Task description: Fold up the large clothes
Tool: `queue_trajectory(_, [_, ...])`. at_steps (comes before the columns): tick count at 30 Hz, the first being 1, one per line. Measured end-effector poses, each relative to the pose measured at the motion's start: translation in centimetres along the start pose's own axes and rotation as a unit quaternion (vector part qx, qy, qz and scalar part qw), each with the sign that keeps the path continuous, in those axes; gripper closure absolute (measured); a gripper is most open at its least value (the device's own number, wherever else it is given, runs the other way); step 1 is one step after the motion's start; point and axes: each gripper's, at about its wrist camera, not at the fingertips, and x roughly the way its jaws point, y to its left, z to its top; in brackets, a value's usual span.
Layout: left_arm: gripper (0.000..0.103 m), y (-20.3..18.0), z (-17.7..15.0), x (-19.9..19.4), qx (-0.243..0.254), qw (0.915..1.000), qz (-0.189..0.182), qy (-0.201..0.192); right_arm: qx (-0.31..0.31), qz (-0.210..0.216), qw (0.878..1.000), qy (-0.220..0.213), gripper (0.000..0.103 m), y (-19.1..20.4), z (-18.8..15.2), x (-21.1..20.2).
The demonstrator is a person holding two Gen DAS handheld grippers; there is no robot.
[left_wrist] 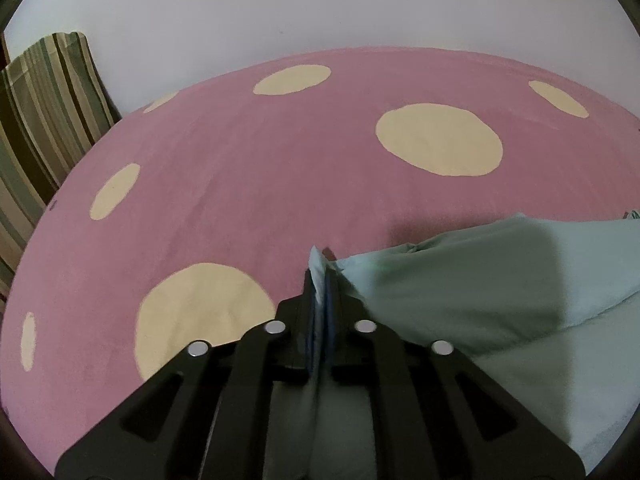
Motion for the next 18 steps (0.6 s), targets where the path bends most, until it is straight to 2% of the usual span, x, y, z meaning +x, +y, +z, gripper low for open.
queue_trajectory(1, [0.08, 0.3, 0.0, -0.5, -0.002, 1.0, 0.002, 0.004, 0.003, 0.003, 1.0, 0.004, 0.08, -0.2, 0.2, -0.2])
queue_trajectory(2, [0.07, 0.8, 0.0, -1.3, -0.009, 0.9999, 0.003, 0.004, 0.005, 0.0, 1.0, 0.009, 0.073, -0.2, 0.4, -0.6])
queue_trajectory(3, [0.065, 1.3, -0.1, -1.9, -0.016, 0.9999, 0.003, 0.003, 0.006, -0.013, 1.0, 0.009, 0.057, -0.2, 0.4, -1.4])
queue_trajectory(4, [0.063, 1.8, -0.1, -2.8, -0.026, 0.9997, 0.0, 0.001, 0.008, -0.021, 1.0, 0.005, 0.053, -0.1, 0.4, -1.9])
queue_trajectory(7, [0.054, 2.3, -0.2, -5.2, -0.057, 0.9982, -0.018, -0.002, 0.009, -0.02, 1.0, -0.018, 0.053, 1.6, 0.1, -4.7])
queue_trajectory(9, [0.051, 1.2, -0.4, -6.9, -0.073, 0.9961, -0.05, 0.002, 0.004, -0.003, 1.0, -0.024, 0.053, 3.7, -0.3, -5.6])
queue_trajectory(12, [0.045, -2.4, -0.7, -8.7, -0.053, 0.9957, -0.075, -0.01, -0.024, 0.029, 0.999, -0.024, 0.053, 7.9, -0.7, -5.9])
queue_trajectory(14, [0.044, -5.3, -0.8, -9.4, -0.032, 0.9954, -0.086, -0.028, -0.043, 0.04, 0.998, -0.018, 0.053, 10.6, -1.0, -5.4])
queue_trajectory(16, [0.044, -7.3, -0.9, -9.0, -0.024, 0.9955, -0.086, -0.031, -0.064, 0.038, 0.997, -0.016, 0.051, 12.7, -1.3, -4.7])
queue_trajectory(18, [0.044, -9.2, -1.3, -7.4, -0.017, 0.9965, -0.08, -0.018, -0.088, 0.02, 0.996, -0.014, 0.051, 14.4, -1.8, -3.4])
